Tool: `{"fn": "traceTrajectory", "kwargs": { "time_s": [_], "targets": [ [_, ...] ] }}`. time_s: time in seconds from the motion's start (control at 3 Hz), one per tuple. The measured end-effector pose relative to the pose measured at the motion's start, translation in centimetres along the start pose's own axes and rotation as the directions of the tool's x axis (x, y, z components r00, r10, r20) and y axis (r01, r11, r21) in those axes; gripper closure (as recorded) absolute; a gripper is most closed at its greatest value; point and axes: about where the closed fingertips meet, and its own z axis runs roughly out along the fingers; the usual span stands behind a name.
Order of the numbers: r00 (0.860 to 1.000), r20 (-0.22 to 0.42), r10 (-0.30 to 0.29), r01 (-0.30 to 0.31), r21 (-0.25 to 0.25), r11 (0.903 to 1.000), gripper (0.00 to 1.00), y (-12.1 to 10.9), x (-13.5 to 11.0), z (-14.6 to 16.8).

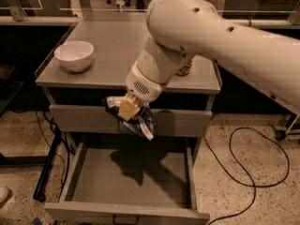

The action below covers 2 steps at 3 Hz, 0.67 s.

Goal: Place blue chip bag into middle drawer

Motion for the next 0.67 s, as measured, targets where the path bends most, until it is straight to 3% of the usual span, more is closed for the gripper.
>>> {"fn": "traceTrajectory", "kwargs": {
  "time_s": [0.33, 0.67],
  "targets": [
    [0.997, -0.023, 0.074, -0.076, -0.114, 0.9906, 1.0, 3.3, 2.8, 6.5],
    [0.992, -0.031, 0.122, -0.126, -0.187, 0.9744, 1.0, 5.2, 4.4, 10.6]
  ]
}}
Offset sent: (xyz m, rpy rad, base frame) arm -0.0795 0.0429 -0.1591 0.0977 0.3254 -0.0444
